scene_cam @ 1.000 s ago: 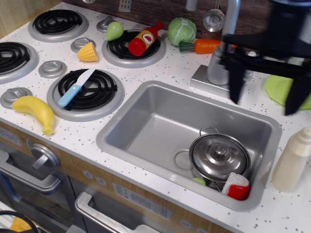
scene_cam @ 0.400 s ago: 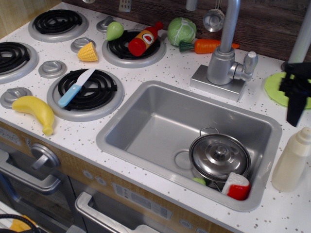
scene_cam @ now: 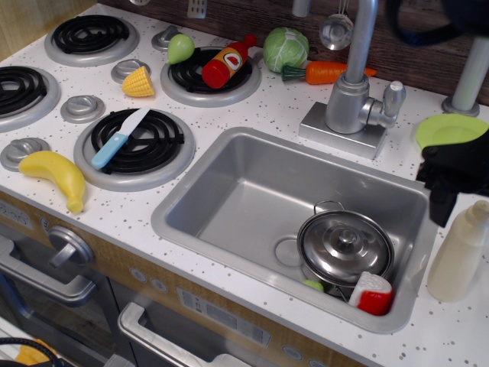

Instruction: Put detergent in sink

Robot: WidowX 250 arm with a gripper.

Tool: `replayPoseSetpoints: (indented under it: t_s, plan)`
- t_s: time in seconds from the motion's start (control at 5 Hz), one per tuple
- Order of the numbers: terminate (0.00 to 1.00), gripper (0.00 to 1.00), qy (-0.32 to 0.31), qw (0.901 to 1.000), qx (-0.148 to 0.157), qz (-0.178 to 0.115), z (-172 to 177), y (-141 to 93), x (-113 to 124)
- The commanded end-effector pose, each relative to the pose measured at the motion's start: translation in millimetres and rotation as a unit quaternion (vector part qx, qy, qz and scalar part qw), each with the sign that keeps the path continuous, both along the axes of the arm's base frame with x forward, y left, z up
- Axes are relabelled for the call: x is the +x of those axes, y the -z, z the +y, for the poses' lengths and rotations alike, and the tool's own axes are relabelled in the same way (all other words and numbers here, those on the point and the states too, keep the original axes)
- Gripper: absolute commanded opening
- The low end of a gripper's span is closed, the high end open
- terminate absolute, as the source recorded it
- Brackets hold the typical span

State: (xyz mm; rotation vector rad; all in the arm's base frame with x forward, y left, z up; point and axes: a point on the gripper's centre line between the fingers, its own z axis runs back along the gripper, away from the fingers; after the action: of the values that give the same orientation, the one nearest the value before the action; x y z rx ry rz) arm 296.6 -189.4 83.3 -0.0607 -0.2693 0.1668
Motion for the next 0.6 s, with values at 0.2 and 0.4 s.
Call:
replayPoseSetpoints:
  t_s: [0.2,0.4]
  plan:
    - [0.0,1.0,-0.023,0.9955,-0.064,-0.066,-2.7,-6.9,15.9]
    - [0.0,0.0,-0.024,0.9936,-0.094,-0.058,4.6,2.8,18.9]
